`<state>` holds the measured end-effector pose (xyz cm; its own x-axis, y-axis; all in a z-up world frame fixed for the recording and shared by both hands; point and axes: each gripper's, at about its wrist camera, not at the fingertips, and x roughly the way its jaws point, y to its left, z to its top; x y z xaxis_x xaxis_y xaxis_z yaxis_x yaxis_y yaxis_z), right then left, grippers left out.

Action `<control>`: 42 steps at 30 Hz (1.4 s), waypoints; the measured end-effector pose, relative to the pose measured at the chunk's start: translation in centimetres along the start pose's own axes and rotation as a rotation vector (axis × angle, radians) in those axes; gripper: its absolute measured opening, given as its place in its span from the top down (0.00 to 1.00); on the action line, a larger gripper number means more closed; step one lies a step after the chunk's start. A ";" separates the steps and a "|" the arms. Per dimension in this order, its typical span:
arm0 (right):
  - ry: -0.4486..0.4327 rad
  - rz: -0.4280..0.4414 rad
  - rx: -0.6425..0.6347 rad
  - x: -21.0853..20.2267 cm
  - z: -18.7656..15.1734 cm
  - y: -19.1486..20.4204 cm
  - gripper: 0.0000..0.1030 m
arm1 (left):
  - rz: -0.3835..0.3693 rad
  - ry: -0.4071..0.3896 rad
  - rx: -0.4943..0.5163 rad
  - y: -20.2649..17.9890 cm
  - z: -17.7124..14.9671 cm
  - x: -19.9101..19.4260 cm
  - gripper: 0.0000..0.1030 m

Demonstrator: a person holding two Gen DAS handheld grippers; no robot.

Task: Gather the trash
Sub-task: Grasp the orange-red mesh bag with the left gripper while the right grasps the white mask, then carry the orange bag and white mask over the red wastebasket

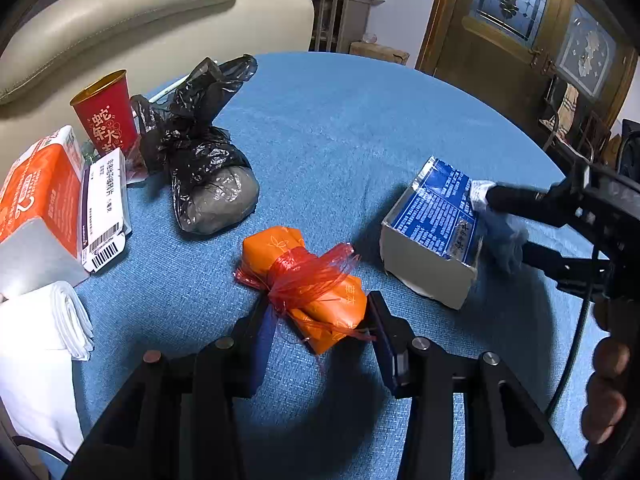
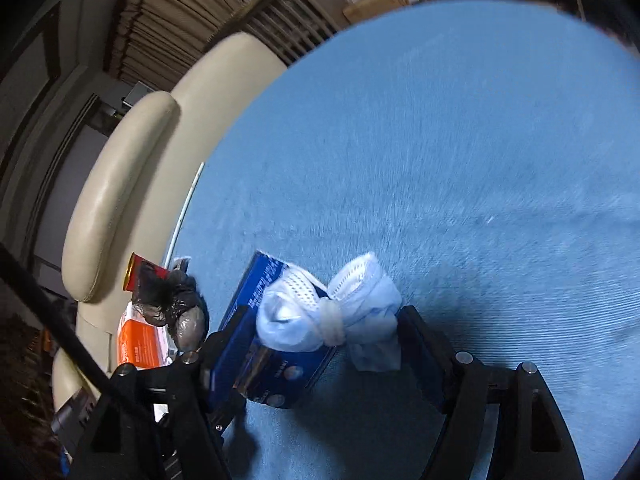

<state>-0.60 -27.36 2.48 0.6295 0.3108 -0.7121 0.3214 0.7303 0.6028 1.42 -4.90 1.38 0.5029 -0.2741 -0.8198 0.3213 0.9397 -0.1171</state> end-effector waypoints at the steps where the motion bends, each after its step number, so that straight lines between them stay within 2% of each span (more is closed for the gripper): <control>1: 0.029 0.027 0.017 0.1 0.0 -0.3 0.47 | 0.003 -0.002 0.003 0.1 0.0 -0.1 0.55; 2: 0.034 0.037 0.020 -0.1 -0.1 -0.4 0.51 | 0.005 -0.001 0.005 0.1 -0.1 -0.2 0.55; 5: 0.016 0.031 0.010 -1.5 -0.6 -0.8 0.53 | 0.001 0.000 -0.004 0.1 -0.3 -0.3 0.55; 12: -0.033 0.002 -0.027 -6.6 -3.0 -1.9 0.53 | -0.025 -0.020 -0.010 -0.5 -1.4 -2.6 0.55; 19: -0.065 -0.063 -0.063 -11.9 -7.7 -3.9 0.53 | -0.048 -0.024 0.028 -3.1 -3.7 -5.5 0.55; 26: -0.062 -0.077 -0.056 -15.5 -12.7 -5.7 0.53 | -0.054 -0.007 0.067 -5.6 -6.3 -7.5 0.55; 34: -0.027 -0.053 -0.039 -17.2 -16.2 -6.5 0.53 | -0.046 -0.003 0.109 -7.4 -8.2 -9.3 0.55; 42: -0.040 -0.071 -0.076 -18.1 -17.6 -6.2 0.53 | -0.031 0.005 0.128 -8.1 -9.4 -10.1 0.55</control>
<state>-26.39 -26.80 5.29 0.6356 0.2331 -0.7360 0.3126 0.7940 0.5214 -13.85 -7.81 5.37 0.4870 -0.3014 -0.8198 0.4367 0.8968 -0.0703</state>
